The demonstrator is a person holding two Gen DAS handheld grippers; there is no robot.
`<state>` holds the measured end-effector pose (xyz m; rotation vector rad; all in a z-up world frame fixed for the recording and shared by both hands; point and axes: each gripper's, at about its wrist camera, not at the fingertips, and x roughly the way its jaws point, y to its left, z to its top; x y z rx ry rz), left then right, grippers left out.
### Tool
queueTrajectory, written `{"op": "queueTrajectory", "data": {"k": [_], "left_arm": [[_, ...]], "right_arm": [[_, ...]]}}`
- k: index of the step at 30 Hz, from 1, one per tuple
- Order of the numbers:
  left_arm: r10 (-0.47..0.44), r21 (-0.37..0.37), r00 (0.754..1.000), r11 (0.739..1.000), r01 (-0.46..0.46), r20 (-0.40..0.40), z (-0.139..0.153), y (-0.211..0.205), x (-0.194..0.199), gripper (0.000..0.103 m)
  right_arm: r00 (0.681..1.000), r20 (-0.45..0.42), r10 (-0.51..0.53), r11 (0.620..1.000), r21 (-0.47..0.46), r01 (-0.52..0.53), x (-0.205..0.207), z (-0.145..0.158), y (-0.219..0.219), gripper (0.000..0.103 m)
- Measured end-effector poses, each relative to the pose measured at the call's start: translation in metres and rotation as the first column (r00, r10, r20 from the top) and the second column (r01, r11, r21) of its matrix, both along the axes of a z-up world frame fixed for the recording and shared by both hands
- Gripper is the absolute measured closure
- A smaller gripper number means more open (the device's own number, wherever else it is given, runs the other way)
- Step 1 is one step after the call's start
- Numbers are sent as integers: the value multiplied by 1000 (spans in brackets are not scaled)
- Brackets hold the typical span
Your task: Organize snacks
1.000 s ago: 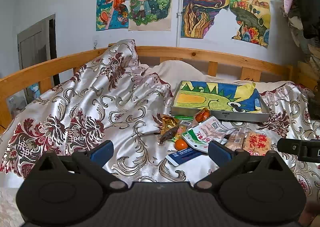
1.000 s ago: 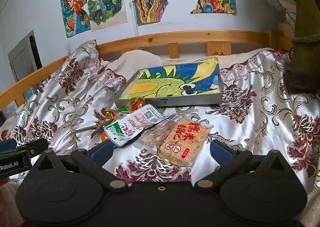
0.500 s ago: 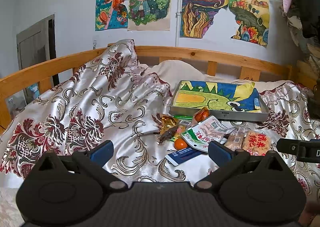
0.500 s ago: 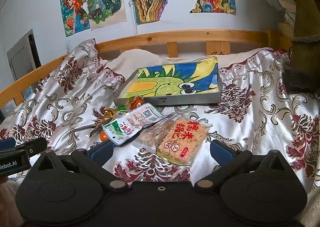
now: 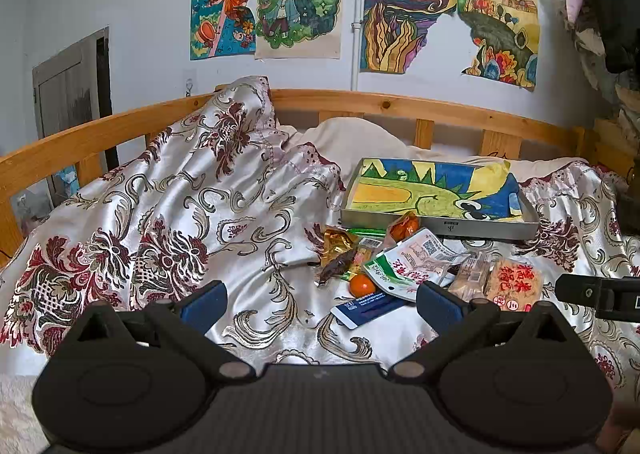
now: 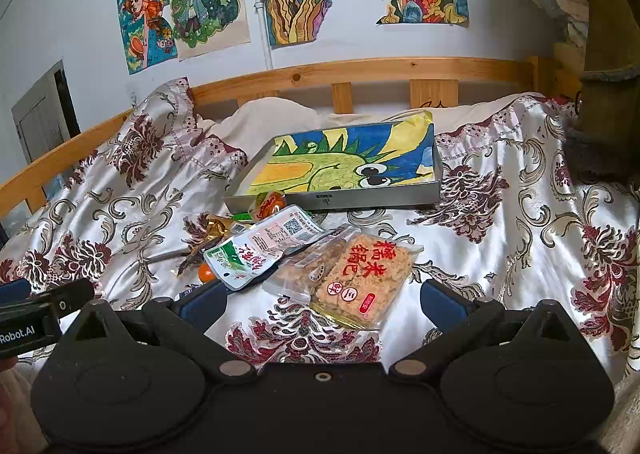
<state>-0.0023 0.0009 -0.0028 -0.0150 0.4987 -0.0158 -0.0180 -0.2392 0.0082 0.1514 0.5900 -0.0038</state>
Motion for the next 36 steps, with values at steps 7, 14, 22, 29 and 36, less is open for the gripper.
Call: {"op": "queueTrajectory", "data": {"k": [7,14,22,29,36], "left_arm": [[0,3,1000,1000,0,-3,0,-1,0,1],[9,4,1000,1000,-9,-9,0,-2,3,1],[13,10,999,1000,-12,-37,2,-2,11,1],[0,25,996,1000,2,-93,12,-5,46,1],[-34,96,994,994,44,-101,17,-22,83,1]], "right_arm": [[1000,-5,8,1000,4,-8,0,0,-1,1],[1000,-17,15,1000,5,-15,1,0,-1,1],[998,-48,27,1000,-1,-27,5,0,1,1],[997,-80,21,1000,-15,-22,12,-4,1,1],[989,-147,-1,1000,15,3,25,-6,-6,1]]}}
